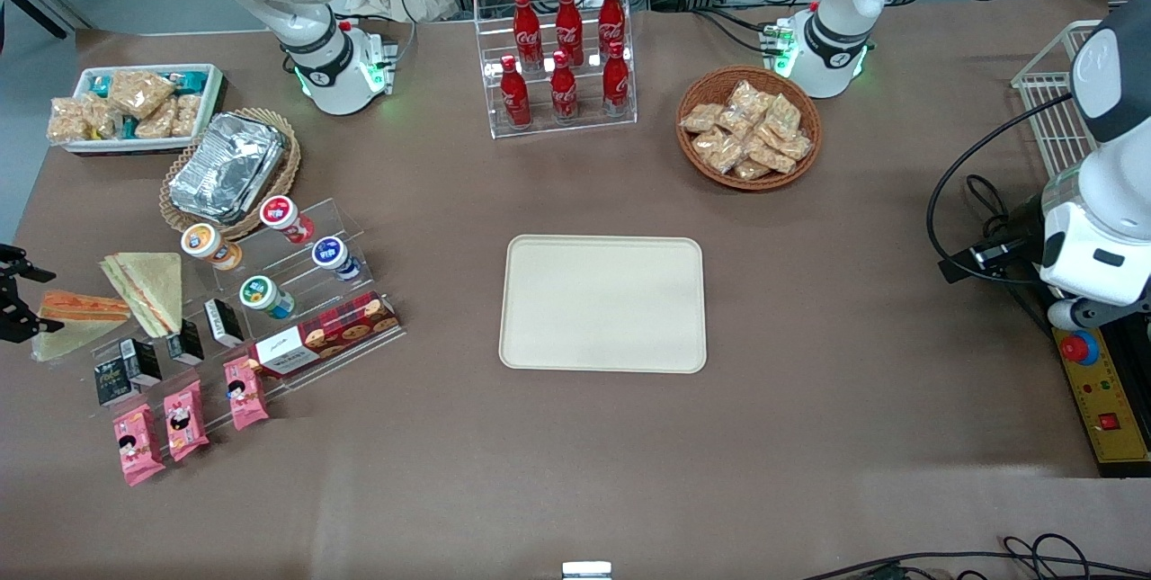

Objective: Place sandwich on tray
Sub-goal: 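Close the right gripper on the wrapped sandwich and lift it out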

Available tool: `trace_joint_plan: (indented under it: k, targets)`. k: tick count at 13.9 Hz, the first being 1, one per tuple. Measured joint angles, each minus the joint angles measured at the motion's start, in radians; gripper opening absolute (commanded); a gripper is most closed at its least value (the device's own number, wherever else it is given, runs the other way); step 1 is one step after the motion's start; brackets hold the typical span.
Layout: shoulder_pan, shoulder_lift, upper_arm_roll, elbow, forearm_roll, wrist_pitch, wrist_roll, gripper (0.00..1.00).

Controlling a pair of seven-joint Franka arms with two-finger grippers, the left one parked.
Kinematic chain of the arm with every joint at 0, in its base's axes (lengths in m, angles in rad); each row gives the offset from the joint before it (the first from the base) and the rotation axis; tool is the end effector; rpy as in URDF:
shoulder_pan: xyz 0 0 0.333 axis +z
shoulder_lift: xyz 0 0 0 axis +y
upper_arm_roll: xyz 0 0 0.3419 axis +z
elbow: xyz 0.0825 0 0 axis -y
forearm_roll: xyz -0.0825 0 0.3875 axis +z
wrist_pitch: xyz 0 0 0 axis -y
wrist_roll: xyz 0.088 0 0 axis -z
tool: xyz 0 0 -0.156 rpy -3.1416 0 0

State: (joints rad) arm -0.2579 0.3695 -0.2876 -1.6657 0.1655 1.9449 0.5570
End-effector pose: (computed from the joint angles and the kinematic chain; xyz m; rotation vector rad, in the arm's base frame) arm 0.5796 -0.3115 0.3674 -2.5908 1.6867 0.1135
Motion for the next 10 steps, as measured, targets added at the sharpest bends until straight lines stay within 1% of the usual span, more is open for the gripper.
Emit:
trace_joint_plan:
  k: [3, 4, 5, 6, 7, 9, 10]
  targets:
    - [0.0, 0.013, 0.0, -0.005, 0.0, 0.008, 0.0, 0.96]
    - [0.0, 0.017, 0.001, -0.005, 0.001, 0.009, 0.0, 0.91]
    - [0.0, 0.02, 0.001, -0.005, 0.001, 0.011, 0.0, 0.75]
    - [0.0, 0.022, 0.001, -0.005, 0.001, 0.012, -0.001, 0.67]
    - [0.0, 0.023, 0.001, -0.005, 0.001, 0.014, -0.001, 0.57]
    - [0.0, 0.023, 0.001, -0.005, 0.002, 0.016, -0.004, 0.48]
    - [0.0, 0.023, 0.001, -0.005, 0.002, 0.018, -0.005, 0.48]
